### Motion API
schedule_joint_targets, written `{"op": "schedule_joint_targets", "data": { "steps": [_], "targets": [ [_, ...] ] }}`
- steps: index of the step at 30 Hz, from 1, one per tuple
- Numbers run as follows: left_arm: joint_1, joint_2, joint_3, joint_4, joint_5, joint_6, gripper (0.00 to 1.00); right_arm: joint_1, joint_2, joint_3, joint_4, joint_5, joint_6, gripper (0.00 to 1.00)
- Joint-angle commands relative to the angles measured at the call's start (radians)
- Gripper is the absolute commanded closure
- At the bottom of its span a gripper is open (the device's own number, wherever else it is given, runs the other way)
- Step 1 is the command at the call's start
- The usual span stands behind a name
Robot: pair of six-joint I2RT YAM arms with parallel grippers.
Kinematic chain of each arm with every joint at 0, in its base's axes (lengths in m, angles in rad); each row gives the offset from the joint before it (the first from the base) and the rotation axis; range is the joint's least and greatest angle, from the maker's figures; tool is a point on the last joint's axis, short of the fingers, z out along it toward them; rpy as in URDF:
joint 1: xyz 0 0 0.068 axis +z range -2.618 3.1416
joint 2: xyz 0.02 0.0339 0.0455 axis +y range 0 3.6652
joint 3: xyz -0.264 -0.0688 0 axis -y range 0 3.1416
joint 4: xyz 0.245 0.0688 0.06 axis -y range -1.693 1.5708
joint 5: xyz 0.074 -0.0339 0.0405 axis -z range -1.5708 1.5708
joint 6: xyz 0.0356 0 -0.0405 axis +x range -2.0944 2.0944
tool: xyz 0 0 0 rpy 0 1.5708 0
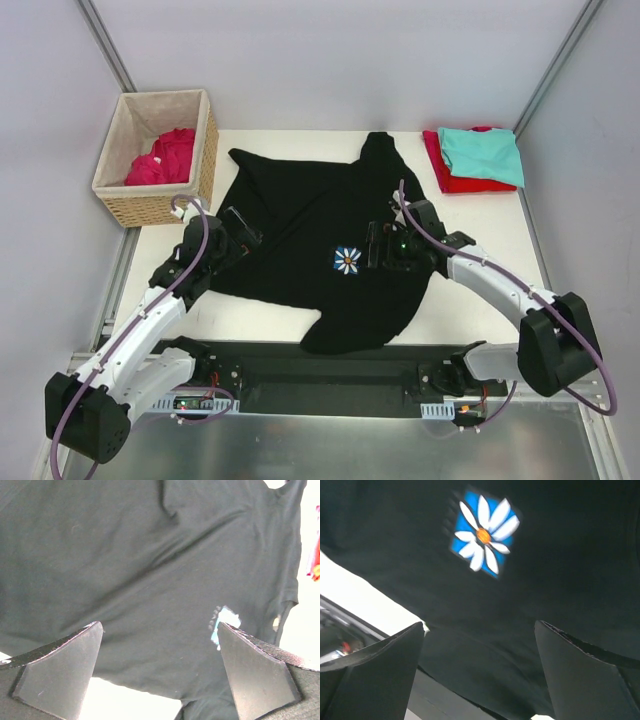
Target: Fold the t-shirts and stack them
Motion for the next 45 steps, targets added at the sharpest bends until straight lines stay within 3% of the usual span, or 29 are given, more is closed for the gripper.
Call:
{"op": "schedule_joint_targets", "data": {
  "steps": [1,8,18,34,41,45],
  "targets": [
    [-0.007,-0.029,-0.041,-0.017,-0.035,0.007,0.01,0.002,-0.003,-0.065,0.062,0.021,-0.009,0.03],
    [-0.005,-0.033,-0.049,-0.02,-0.049,0.012,0.01,0.004,0.025,-0.185,0.096,0.044,0.029,0.03],
    [-0.007,-0.007,-0.043,-0.019,-0.065,0.017,0.01,-0.014,-0.001,-0.22,-0.088,0.384,0.109,0.04],
    [-0.005,0.027,-0.037,-0.019,-0.083,0.03,0.01,-0.286,0.074,-0.076,-0.231,0.459,0.116,0.03],
    [-0.005,0.021,-0.032,-0.019,-0.086,0.04,0.01,-0.278,-0.018,-0.099,-0.24,0.444,0.133,0.03],
    [-0.007,0.039,-0.02,-0.014,-0.071,0.029,0.01,-0.185,-0.078,-0.029,-0.185,0.387,0.097,0.03]
  ]
}}
